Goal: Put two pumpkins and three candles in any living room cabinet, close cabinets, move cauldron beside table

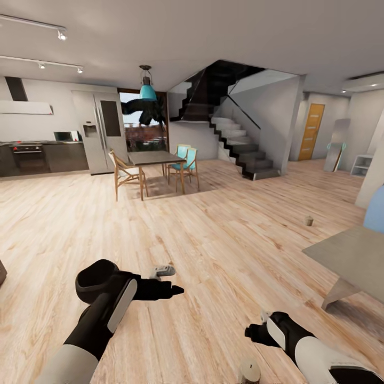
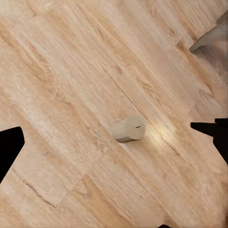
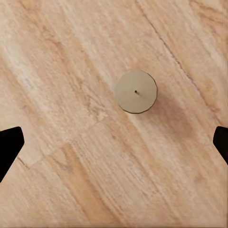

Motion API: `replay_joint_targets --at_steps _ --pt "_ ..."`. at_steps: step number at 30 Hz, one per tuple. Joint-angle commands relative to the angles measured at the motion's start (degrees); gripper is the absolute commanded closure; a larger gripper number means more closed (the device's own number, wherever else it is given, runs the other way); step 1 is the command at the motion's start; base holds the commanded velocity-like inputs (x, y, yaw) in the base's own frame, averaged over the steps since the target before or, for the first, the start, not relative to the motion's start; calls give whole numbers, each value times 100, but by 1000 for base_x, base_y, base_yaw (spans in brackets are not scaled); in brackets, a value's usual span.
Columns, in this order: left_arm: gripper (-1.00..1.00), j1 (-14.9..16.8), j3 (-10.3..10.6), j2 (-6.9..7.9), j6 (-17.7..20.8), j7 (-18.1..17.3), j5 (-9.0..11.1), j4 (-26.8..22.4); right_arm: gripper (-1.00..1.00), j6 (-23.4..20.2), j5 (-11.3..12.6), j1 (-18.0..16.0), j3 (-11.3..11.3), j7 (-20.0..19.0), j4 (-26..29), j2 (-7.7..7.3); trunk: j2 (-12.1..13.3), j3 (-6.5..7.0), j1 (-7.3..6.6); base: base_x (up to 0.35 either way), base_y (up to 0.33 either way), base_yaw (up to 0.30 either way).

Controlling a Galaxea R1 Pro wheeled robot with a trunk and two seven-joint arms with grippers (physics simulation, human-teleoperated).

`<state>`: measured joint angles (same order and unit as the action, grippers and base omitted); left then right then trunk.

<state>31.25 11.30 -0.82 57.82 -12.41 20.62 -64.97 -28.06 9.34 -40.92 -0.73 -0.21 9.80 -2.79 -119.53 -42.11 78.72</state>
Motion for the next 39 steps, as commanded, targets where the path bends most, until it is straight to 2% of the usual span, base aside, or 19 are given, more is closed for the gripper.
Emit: replay_joint_targets --at_steps 1,4,6,12,24,26,28,39 --pt "-100 10 -5 -32 19 -7 -63 -5 -100 -48 31 -5 -6 15 26 -2 -44 -34 22 0 0 61" --pt "-100 24 -5 -185 31 343 -67 -17 -100 -118 38 -22 -6 61 65 -2 -165 -114 87 0 0 61" --pt "-100 28 -5 -345 34 650 -71 -19 -100 -303 40 -27 -6 74 78 -2 -245 -168 131 0 0 62" --pt "-100 34 -1 -505 36 1025 -63 -25 -100 -707 42 -30 -6 82 152 -2 -486 -330 263 0 0 61" --pt "-100 39 27 -547 36 1103 -63 -18 -100 -709 35 -31 -6 88 189 1 -967 -653 527 20 -10 11" --pt "-100 36 149 -557 42 1105 -60 -24 -100 -709 34 -31 -10 91 189 6 -1047 -693 571 228 -141 0" --pt "-100 38 177 -558 43 1103 -58 -24 -100 -709 33 -31 -9 91 189 6 -1127 -730 615 195 -122 0" --pt "-100 37 205 -559 48 1108 -49 0 -100 -744 33 -31 -10 99 189 6 -1569 -929 856 35 -22 0"
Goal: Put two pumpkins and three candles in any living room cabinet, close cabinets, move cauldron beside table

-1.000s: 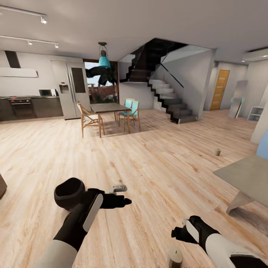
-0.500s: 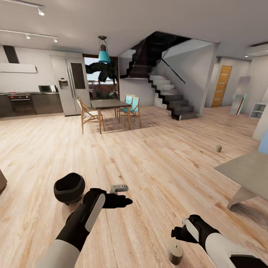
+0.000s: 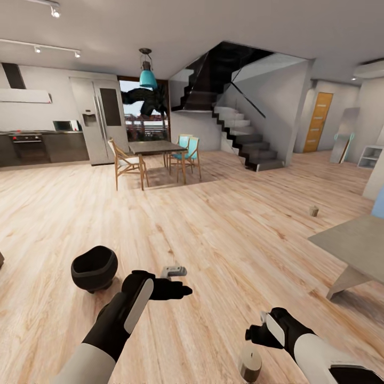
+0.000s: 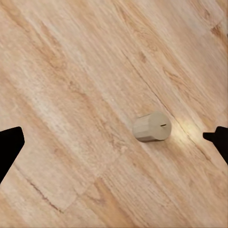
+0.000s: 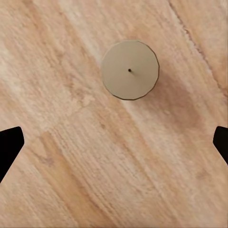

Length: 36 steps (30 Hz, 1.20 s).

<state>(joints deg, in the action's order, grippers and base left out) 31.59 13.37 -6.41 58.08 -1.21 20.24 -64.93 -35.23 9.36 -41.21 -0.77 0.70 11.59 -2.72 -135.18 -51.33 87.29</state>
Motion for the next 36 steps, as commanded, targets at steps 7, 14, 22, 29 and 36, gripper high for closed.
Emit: replay_joint_targets --at_steps 7,14,22,29,36 --pt "-100 4 -1 -1 19 -13 -11 7 -100 -77 31 -1 -11 8 10 -9 -285 -132 153 47 9 0" --pt "-100 4 -1 -1 19 -18 -11 0 -100 -317 31 -1 -5 0 13 -10 -565 -258 307 246 88 0" --pt "-100 4 -1 -52 20 -13 -11 -2 -100 -572 31 -1 -3 -18 52 -5 -809 -410 444 59 19 0" --pt "-100 2 -1 -58 19 -11 -20 -9 -100 -755 11 -1 6 28 62 -1 -818 -565 462 3 1 0" --pt "-100 -3 1 -54 19 -11 -20 -10 -100 -1020 -3 -31 8 27 70 -9 -827 -720 480 0 0 0"
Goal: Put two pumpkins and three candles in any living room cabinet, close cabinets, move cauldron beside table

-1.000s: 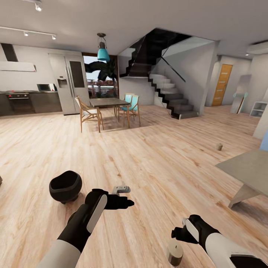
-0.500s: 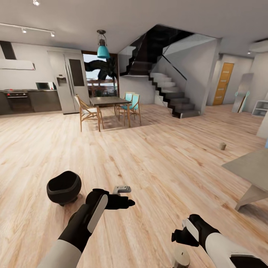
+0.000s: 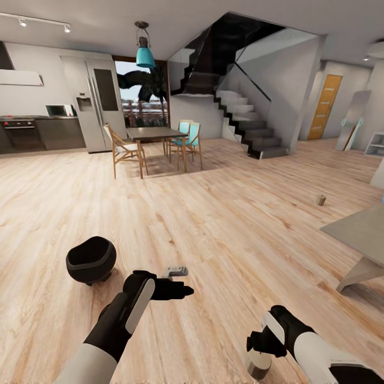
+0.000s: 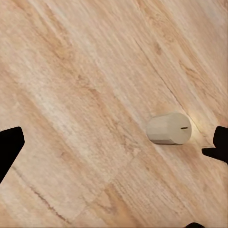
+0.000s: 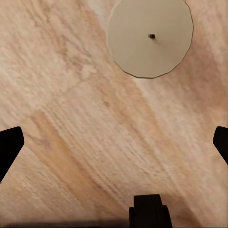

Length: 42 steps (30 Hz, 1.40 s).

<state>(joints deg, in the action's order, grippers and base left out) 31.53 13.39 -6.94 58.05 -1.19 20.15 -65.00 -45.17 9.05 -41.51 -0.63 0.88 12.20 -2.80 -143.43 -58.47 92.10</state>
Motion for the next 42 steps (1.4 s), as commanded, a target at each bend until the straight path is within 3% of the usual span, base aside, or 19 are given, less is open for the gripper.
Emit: replay_joint_targets --at_steps 1,14,15,17,19,24,42 --pt "-100 3 -2 -1 22 -13 -11 -4 -100 -28 27 -4 -5 9 11 -1 -4 -28 1 0 0 0" --pt "-100 5 6 -2 22 -13 -11 -4 -100 31 -23 -15 9 10 19 -1 -22 -316 35 0 0 0" --pt "-100 6 6 -1 22 -13 -11 -4 -100 37 -93 -15 10 10 19 -1 -23 -339 37 0 0 0" --pt "-100 3 6 -4 20 -13 -11 -4 -100 152 -482 -15 10 8 19 8 -26 -383 42 0 0 0" --pt "-100 4 6 -7 21 -13 -11 -4 -100 312 -650 -15 11 4 19 12 -28 -427 47 0 0 0" --pt "-100 4 6 -9 18 -13 -11 -4 -100 529 -796 -15 4 1 12 10 -35 -538 60 0 0 0" --pt "-100 4 6 -9 20 -13 -2 4 -100 589 -818 -15 -8 -69 10 7 -35 -538 60 35 0 0"
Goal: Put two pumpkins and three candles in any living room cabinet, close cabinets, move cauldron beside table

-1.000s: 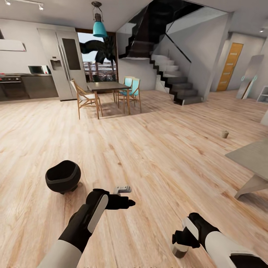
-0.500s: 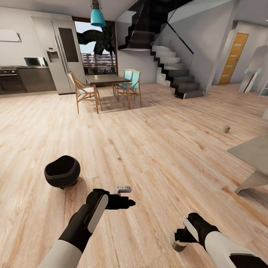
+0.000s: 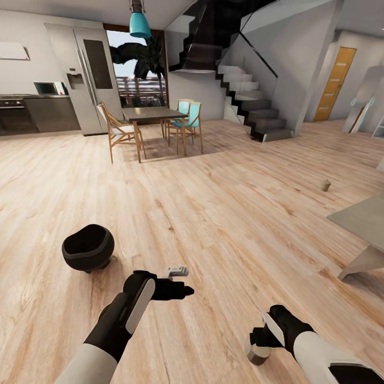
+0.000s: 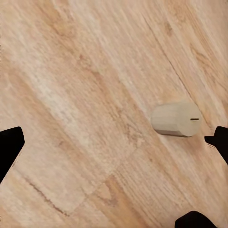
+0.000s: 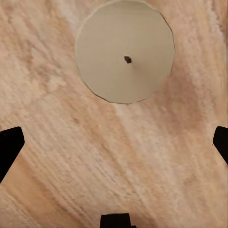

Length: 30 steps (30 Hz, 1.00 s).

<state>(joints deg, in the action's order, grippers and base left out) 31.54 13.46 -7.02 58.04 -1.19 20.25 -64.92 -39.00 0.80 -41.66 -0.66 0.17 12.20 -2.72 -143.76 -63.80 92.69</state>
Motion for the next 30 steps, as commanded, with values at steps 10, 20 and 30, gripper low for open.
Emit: replay_joint_targets --at_steps 10,20,30 --pt "-100 1 -1 -1 19 -13 -13 -3 -100 -29 8 0 -13 -2 10 -3 -2 -5 1 197 0 0" --pt "-100 3 7 -25 23 -13 -13 -3 -100 -20 16 0 -13 -173 12 -8 -13 -182 22 7 0 0" --pt "-100 4 7 -45 24 -15 -13 -3 -100 -20 17 0 -13 -271 13 -9 -26 -404 48 0 0 0"
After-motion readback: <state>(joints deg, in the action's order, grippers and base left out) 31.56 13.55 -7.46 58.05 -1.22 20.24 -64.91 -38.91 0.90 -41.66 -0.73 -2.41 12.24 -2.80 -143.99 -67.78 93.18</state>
